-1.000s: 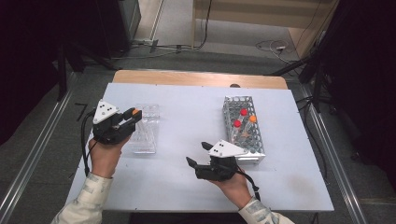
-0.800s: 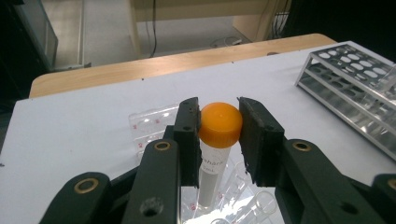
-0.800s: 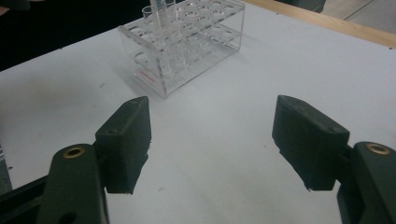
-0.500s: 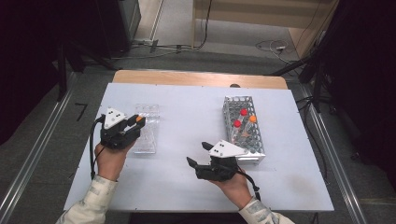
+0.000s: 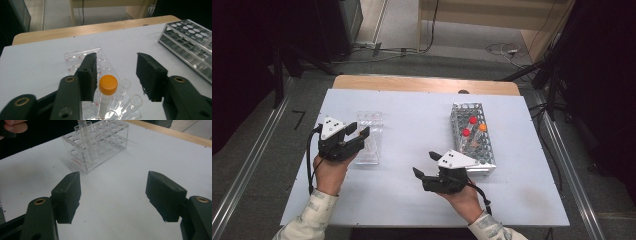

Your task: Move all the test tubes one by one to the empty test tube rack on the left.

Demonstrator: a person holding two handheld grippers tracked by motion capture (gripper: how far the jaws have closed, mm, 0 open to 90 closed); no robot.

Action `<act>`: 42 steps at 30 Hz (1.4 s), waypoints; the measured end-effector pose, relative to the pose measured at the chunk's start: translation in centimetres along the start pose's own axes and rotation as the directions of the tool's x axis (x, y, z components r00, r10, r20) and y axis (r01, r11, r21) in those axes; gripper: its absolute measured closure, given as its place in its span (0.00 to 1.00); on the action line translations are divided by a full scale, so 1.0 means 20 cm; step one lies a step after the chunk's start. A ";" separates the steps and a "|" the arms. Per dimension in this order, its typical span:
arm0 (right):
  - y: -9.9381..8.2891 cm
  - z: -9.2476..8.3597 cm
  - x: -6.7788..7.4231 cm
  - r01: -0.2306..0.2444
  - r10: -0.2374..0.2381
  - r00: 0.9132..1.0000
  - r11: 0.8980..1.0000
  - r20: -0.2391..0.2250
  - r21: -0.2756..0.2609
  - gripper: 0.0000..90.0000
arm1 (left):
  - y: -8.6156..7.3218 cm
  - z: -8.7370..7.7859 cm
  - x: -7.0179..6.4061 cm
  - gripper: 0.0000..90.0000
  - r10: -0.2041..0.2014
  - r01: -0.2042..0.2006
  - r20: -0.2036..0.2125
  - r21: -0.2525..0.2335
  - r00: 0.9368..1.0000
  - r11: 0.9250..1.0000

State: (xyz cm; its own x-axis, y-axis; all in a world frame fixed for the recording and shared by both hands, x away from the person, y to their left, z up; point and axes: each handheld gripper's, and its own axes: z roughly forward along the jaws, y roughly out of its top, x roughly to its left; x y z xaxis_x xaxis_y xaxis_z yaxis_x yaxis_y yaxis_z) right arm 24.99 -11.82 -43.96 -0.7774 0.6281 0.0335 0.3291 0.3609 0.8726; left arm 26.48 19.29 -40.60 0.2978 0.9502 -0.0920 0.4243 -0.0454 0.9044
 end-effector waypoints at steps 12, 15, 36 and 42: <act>-0.01 -0.15 -0.14 -0.029 0.032 0.996 0.999 0.084 -0.037 0.30 | 0.01 -0.03 -0.04 0.35 0.005 -0.005 -0.004 -0.004 1.000 1.000; -0.03 -0.22 -0.22 -0.055 0.060 0.990 0.997 0.125 -0.045 0.30 | 0.01 -0.03 -0.04 0.35 0.004 -0.004 -0.002 -0.009 1.000 1.000; -0.15 -0.33 -0.80 -0.143 0.150 0.964 0.989 0.221 -0.048 0.44 | 0.00 -0.02 -0.06 0.35 0.013 -0.013 0.000 0.000 1.000 1.000; -0.14 -0.26 -0.84 -0.113 0.117 0.970 0.993 0.211 -0.030 0.51 | 0.00 -0.02 -0.07 0.35 0.016 -0.016 0.002 0.001 1.000 1.000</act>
State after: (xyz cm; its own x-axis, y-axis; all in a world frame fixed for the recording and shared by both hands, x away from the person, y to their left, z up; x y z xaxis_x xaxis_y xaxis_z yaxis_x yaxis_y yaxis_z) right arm 34.34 -27.11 -44.48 -0.6027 0.7974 0.0320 0.3988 0.2662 0.8775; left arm 25.81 18.14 -40.33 0.3059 0.9488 -0.0786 0.4207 -0.0606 0.9052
